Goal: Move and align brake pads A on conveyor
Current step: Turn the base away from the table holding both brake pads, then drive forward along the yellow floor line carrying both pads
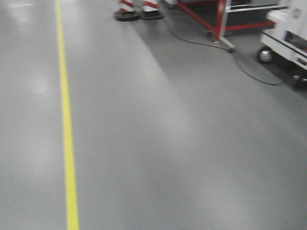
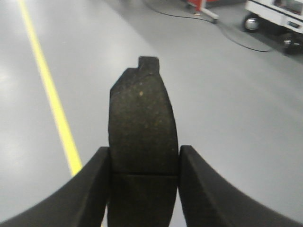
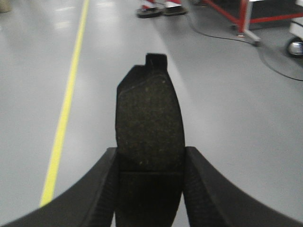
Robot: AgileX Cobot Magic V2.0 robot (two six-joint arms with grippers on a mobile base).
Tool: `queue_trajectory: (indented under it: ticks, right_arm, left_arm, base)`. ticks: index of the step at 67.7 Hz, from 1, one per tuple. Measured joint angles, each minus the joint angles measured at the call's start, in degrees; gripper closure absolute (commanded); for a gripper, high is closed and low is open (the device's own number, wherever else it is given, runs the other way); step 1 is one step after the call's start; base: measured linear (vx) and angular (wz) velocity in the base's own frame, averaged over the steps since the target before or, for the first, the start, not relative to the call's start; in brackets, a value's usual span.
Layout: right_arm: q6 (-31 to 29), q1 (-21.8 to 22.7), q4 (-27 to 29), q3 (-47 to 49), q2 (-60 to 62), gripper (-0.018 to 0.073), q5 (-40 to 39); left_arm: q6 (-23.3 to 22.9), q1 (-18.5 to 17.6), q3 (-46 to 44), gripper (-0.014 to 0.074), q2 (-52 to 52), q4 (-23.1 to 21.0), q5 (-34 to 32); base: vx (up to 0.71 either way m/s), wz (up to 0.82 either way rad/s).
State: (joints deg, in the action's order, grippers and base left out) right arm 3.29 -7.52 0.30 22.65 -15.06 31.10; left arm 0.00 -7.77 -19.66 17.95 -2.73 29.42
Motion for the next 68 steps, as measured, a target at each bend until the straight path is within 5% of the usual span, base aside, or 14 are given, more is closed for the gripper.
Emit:
queue_trajectory:
  ticks: [33, 68]
  right_arm:
    - [0.00, 0.00, 0.00, 0.00, 0.00, 0.0568, 0.00]
    - [0.00, 0.00, 0.00, 0.00, 0.00, 0.0568, 0.00]
  left_arm:
    - [0.00, 0.00, 0.00, 0.0603, -0.04, 0.00, 0.05]
    - [0.00, 0.00, 0.00, 0.0603, -0.04, 0.00, 0.05]
  base:
    - [-0.05, 0.62]
    - [0.15, 0.18]
